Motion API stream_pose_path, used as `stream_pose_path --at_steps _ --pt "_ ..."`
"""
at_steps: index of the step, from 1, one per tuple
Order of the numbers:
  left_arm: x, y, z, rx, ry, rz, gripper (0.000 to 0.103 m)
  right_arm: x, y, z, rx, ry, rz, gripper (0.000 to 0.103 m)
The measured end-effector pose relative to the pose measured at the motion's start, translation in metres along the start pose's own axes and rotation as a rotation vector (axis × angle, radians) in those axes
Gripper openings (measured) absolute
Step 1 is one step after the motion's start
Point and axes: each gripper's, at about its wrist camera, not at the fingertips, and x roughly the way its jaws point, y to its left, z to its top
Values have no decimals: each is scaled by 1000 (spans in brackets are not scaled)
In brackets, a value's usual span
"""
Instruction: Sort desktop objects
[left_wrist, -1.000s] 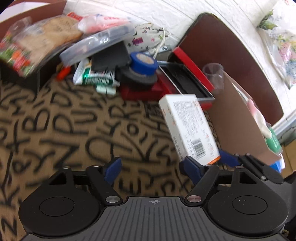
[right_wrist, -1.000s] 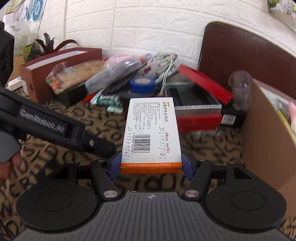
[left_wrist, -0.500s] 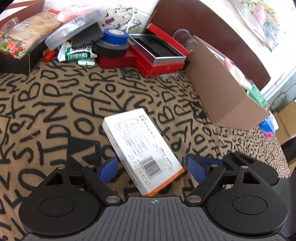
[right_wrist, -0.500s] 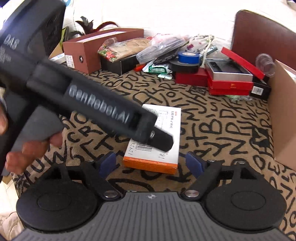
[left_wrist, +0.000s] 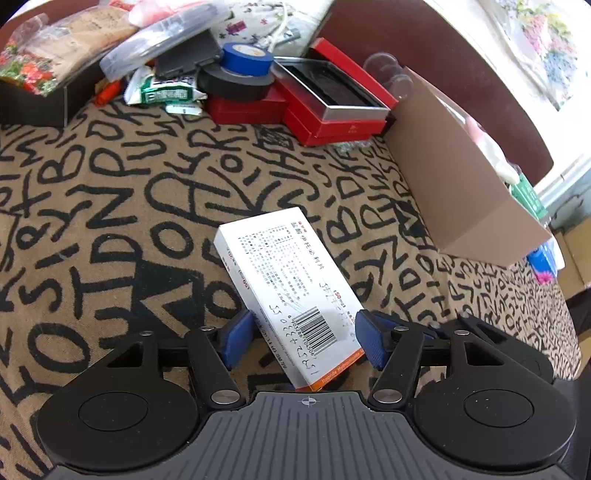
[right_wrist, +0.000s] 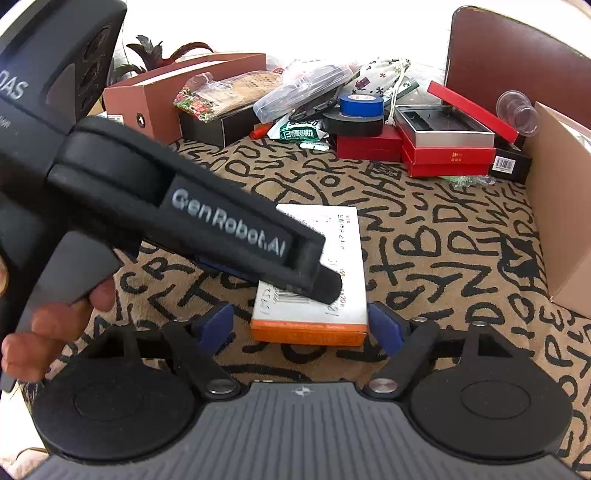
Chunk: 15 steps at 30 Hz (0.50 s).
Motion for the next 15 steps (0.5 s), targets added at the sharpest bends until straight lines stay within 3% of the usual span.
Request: stream_pose_path --at_steps 8,9,15 --pt "6 -2 4 13 -7 6 73 17 -2 2 26 23 -33 77" --pt "6 -3 4 17 -8 14 72 16 -3 1 35 19 -32 72" --pt "-2 -10 2 -9 -5 20 65 3 -6 -1 39 7 -27 72"
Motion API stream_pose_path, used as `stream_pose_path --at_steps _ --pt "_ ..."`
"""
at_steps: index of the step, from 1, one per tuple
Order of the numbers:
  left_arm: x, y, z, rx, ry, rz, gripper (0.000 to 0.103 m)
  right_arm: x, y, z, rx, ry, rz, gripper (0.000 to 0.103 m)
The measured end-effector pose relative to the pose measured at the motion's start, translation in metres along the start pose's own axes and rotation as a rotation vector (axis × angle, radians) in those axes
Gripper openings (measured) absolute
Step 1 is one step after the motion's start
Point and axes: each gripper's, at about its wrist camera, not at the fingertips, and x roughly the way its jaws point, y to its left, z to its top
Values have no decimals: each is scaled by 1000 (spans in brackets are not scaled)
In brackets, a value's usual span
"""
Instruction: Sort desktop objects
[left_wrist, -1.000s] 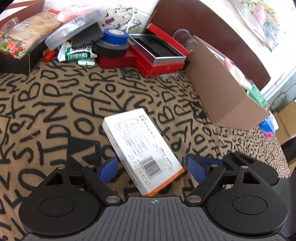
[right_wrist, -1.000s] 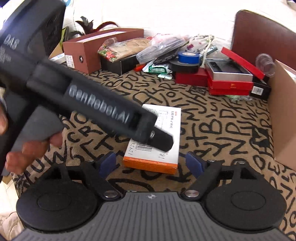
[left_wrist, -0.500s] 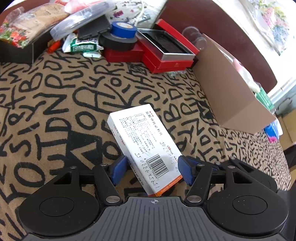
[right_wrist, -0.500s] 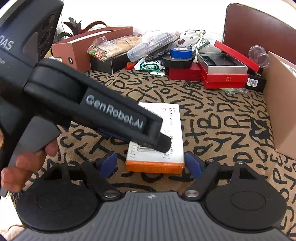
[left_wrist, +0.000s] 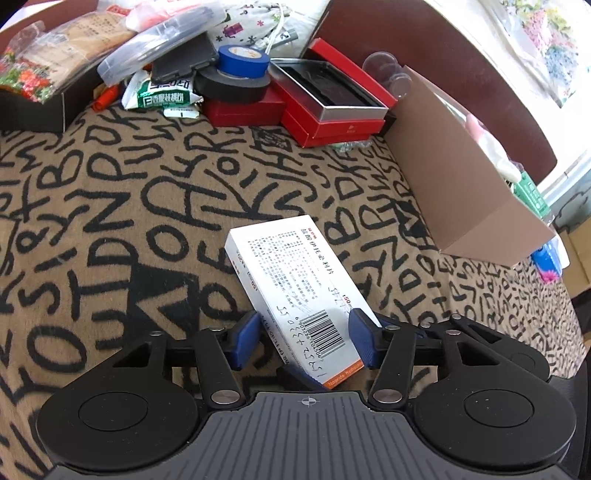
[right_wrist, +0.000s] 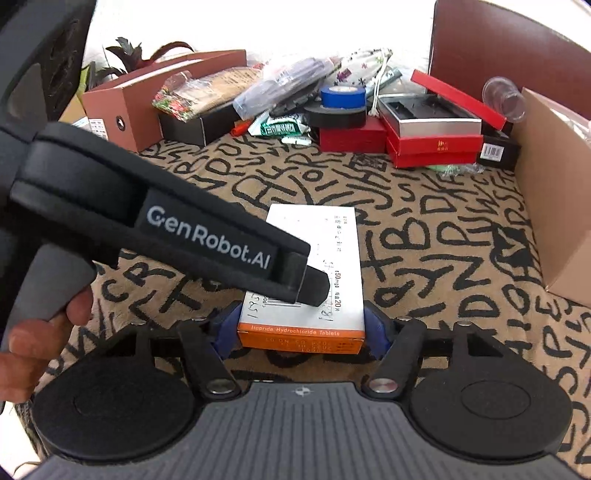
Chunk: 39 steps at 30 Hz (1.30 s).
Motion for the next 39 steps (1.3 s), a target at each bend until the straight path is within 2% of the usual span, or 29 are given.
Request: stream_pose_path --at_steps 3,9,18,28,33,39 --pt "-9 -11 2 9 -26 -11 65 -13 -2 1 -3 -31 -11 72" --pt "-32 -53 23 80 -127 -52 66 -50 -17 19 8 -146 -75 72" --pt "-33 -130 74 180 -229 -151 67 -98 -70 54 54 -306 -207 72" --pt "13 -205 137 230 -233 -252 68 -110 -158 87 142 -366 -313 72" --pt "52 -231 171 226 -202 -300 69 -107 -203 96 170 -361 -364 72" --pt "104 -254 206 202 -152 -327 70 -91 -257 108 214 -323 -378 72"
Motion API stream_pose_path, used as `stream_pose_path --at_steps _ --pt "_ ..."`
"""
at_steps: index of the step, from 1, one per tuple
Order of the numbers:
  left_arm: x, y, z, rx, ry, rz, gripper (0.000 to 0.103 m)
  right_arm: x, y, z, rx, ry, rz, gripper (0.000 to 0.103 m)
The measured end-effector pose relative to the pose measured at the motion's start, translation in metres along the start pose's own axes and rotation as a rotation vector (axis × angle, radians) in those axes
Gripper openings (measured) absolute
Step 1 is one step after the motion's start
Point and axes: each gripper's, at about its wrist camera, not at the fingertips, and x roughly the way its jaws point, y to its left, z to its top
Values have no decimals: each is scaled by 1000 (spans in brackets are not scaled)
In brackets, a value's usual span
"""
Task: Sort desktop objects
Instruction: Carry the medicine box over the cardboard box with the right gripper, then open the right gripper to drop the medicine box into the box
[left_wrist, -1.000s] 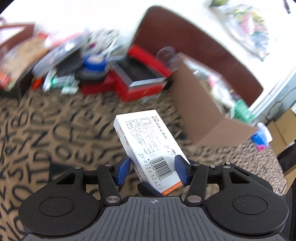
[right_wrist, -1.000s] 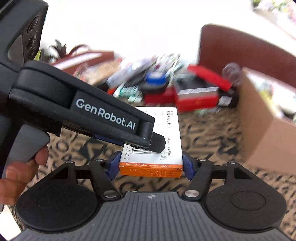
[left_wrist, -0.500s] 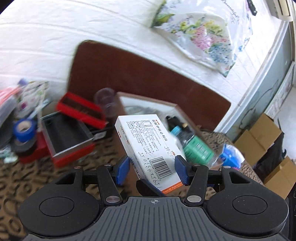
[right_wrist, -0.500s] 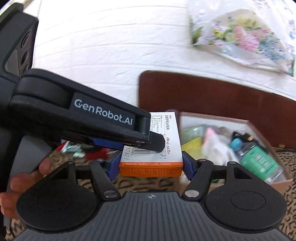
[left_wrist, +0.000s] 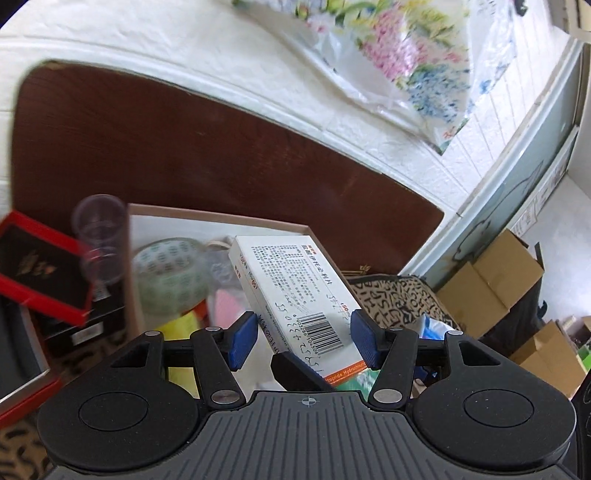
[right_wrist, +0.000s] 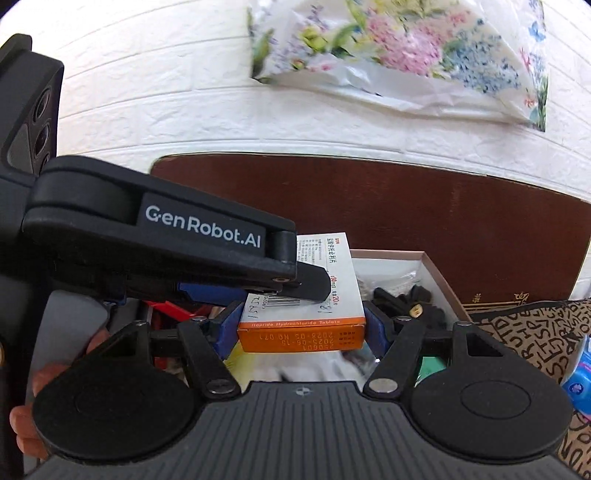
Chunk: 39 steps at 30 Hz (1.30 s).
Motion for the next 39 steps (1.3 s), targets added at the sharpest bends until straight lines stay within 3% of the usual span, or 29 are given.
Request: stream_pose_path --at_steps 8,16,18,19,22,24,34,39 --pt "60 19 23 -48 52 20 70 56 -31 8 15 83 4 72" --pt "83 39 34 -81 68 50 72 93 -34 7 12 118 13 72" --pt "81 42 33 -84 45 57 84 98 -34 7 7 128 5 73" --pt "79 42 32 -82 28 69 92 99 -33 6 0 133 -8 78" --pt "71 42 29 -53 10 81 99 97 -32 2 -19 117 -58 98" --pt "66 41 27 -32 33 70 103 92 -34 0 -15 106 -57 100" --pt "22 18 -8 87 43 140 103 59 -24 -3 -5 90 -54 103" --pt "-3 12 -21 68 7 131 103 35 -18 -6 20 74 -50 103"
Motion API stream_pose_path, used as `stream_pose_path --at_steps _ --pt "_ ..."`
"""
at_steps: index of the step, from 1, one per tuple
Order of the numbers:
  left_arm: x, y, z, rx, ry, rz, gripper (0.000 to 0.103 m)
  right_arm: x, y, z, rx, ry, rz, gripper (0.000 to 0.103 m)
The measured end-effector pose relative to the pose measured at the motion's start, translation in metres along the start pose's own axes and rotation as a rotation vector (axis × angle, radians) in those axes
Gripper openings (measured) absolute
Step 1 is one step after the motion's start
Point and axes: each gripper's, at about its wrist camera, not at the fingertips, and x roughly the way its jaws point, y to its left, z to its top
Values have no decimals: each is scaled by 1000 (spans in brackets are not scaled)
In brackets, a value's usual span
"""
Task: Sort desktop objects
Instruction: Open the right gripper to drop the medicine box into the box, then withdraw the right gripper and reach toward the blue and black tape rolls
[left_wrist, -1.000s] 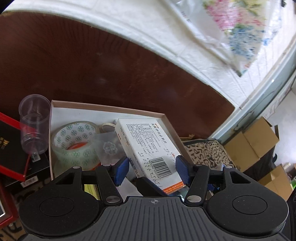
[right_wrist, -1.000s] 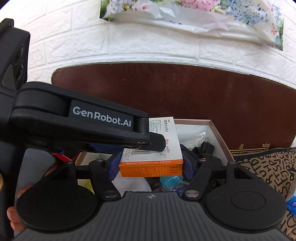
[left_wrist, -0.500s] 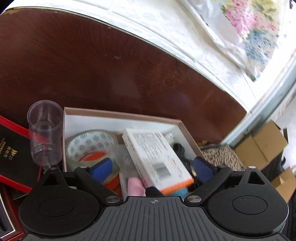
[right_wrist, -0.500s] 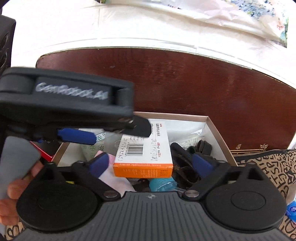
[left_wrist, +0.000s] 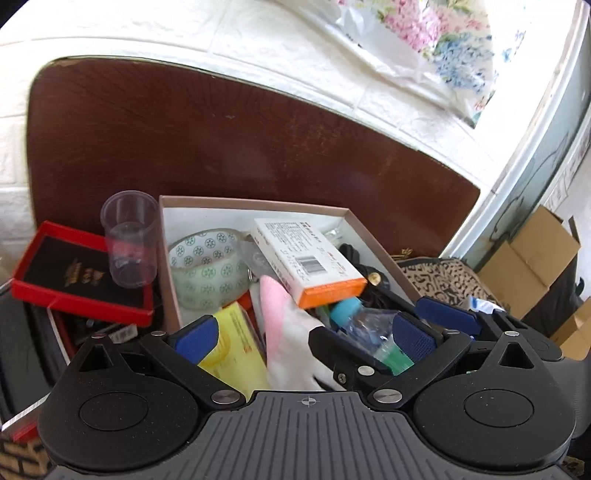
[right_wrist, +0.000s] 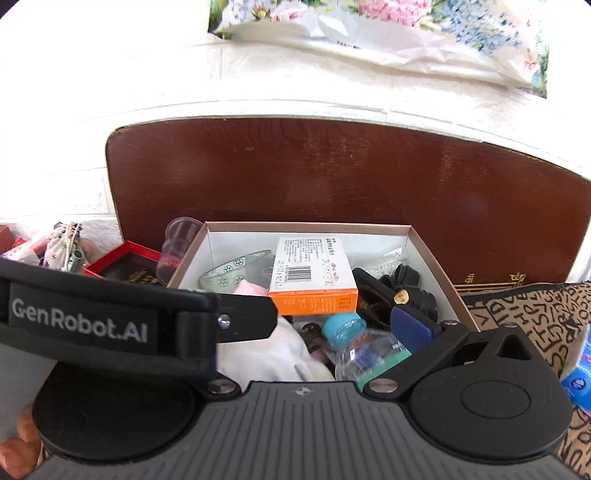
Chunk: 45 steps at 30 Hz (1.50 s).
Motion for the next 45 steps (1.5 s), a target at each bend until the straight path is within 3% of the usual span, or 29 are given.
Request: stream_pose_path --at_steps 11,15,19,29,35,39,45 --pt "-69 -16 -31 25 -38 22 103 -62 30 -17 36 -49 12 103" --pt "-98 -7 -50 -6 -57 21 103 -82 48 -26 48 -64 48 103" --pt "-125 6 -73 -13 -82 68 103 -95 78 -40 4 -71 75 103" --pt "-191 71 -124 -127 -141 179 103 -97 161 -70 -76 -54 233 103" --pt "-219 118 -138 -194 -152 205 103 -89 210 -76 -143 -44 330 103" --pt "-231 146 -139 -211 -159 241 103 -83 232 -78 -180 -52 322 103" --pt "-228 172 -135 -216 -156 231 103 -61 243 -77 -145 -23 302 103"
